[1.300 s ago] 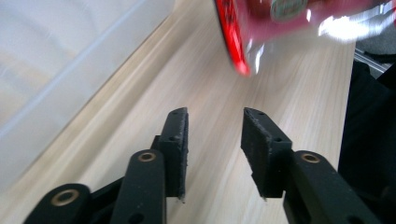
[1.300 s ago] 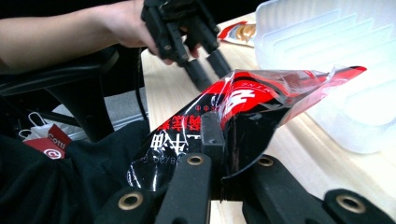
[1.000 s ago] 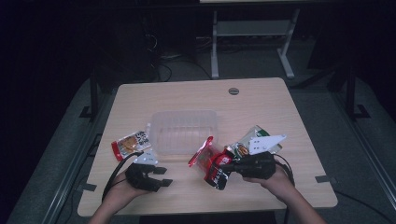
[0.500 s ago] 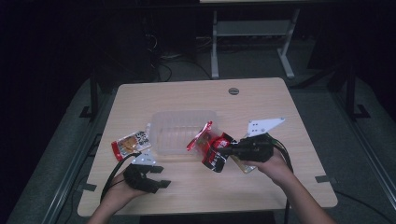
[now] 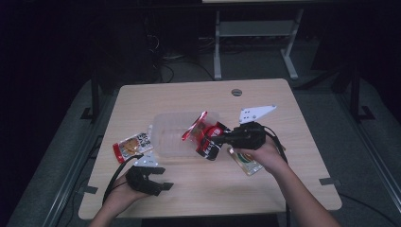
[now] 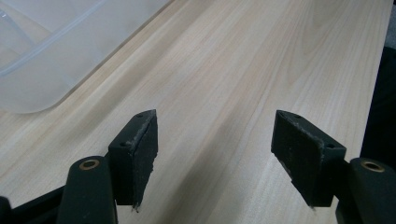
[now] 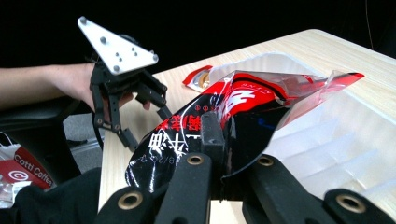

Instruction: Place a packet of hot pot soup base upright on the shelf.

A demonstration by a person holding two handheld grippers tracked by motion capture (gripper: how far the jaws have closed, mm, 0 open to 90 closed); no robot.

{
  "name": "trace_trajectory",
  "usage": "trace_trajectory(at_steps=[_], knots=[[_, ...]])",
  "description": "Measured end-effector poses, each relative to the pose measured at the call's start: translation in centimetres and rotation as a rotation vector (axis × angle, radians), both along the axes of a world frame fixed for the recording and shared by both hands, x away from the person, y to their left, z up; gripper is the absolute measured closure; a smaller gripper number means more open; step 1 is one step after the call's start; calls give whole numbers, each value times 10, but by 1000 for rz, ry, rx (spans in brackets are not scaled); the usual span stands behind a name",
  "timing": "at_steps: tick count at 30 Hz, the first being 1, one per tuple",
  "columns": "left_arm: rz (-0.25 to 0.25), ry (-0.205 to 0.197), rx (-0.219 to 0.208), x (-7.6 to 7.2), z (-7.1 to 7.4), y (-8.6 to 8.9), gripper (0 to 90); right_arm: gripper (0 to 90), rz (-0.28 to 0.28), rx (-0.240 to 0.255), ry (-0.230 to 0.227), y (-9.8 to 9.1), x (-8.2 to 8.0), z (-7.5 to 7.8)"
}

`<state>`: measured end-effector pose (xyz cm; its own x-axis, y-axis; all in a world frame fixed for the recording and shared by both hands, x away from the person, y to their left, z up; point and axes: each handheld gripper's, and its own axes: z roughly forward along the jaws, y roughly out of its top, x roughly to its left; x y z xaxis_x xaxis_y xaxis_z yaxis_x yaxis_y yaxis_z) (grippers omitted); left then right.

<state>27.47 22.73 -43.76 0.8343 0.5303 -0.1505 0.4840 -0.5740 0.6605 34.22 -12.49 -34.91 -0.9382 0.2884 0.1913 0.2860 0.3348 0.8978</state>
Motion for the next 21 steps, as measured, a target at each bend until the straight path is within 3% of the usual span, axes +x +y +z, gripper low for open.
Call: trace_trajectory(at_steps=[11,21], knots=[[-13,-8,15,0,0,1,311,895,3,-14,6,26,21,2],[-21,-1,18,1,-1,0,312,895,32,-61,19,56,37,0]])
